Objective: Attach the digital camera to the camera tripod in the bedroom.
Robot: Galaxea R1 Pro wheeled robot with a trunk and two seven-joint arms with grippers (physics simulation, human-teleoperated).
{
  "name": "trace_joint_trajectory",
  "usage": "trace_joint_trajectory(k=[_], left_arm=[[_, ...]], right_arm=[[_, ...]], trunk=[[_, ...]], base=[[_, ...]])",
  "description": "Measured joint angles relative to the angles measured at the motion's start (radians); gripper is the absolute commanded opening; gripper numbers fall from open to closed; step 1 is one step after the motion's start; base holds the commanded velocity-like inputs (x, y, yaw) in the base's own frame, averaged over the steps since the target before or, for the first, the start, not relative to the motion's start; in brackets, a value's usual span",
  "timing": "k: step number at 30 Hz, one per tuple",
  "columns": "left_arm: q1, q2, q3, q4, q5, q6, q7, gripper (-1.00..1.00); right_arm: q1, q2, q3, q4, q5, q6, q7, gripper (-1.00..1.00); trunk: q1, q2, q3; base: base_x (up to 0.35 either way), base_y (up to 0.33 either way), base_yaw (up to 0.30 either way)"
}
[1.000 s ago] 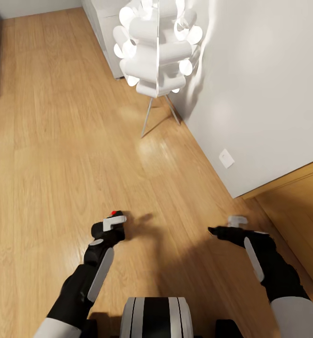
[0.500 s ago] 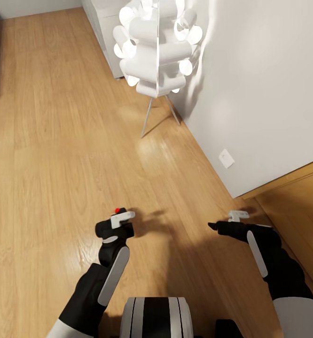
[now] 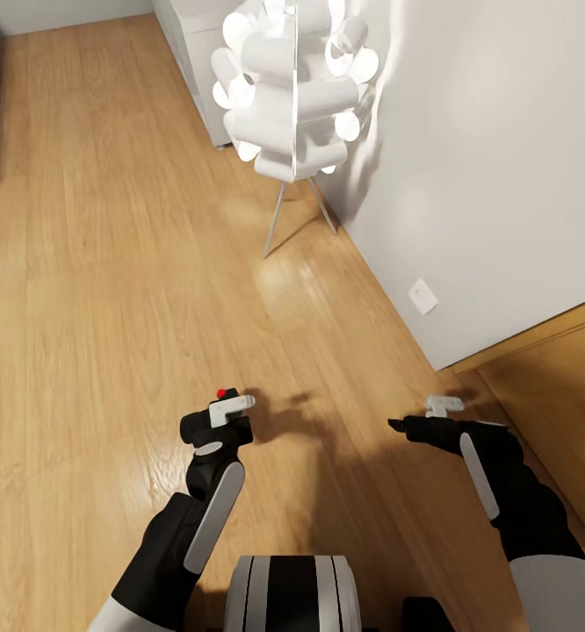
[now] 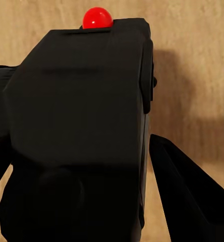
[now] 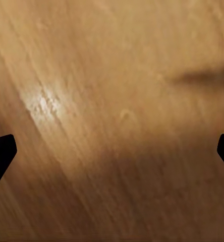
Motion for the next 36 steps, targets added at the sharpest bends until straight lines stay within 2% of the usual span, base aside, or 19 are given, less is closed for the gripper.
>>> trace_joint_trajectory(k=[13,27,29,31,33,36], left_arm=[[0.0,0.0,-0.001,0.0,0.0,0.0,0.0,-1.0],[0.0,0.004,-0.001,0.0,0.002,0.001,-0.007,-1.0],[0.0,0.007,0.001,0.0,0.023,0.001,-0.019,-1.0],[0.0,0.032,0.004,-0.002,0.126,-0.002,-0.093,-1.0],[0.0,0.059,0.005,-0.006,0.181,-0.001,-0.148,-1.0],[0.0,0.12,0.005,-0.009,0.272,-0.001,-0.256,-1.0]], right_arm=[[0.0,0.001,0.002,0.01,0.0,-0.002,0.0,1.0],[0.0,0.0,0.002,0.011,0.0,-0.002,0.0,1.0],[0.0,0.0,0.002,0.01,0.0,-0.002,0.001,1.0],[0.0,0.0,0.002,0.01,0.0,-0.002,0.001,1.0],[0.0,0.0,0.002,0.01,0.0,-0.002,0.001,1.0],[0.0,-0.001,0.002,0.01,0.0,-0.003,0.001,1.0]], trunk=[[0.0,0.0,0.0],[-0.006,0.003,0.054],[-0.007,0.004,0.062],[-0.008,0.004,0.07],[-0.009,0.005,0.077],[-0.01,0.005,0.089]], base=[[0.0,0.0,0.0],[0.0,0.0,0.0],[0.0,0.0,0.0],[0.0,0.0,0.0],[0.0,0.0,0.0],[0.0,0.0,0.0]])
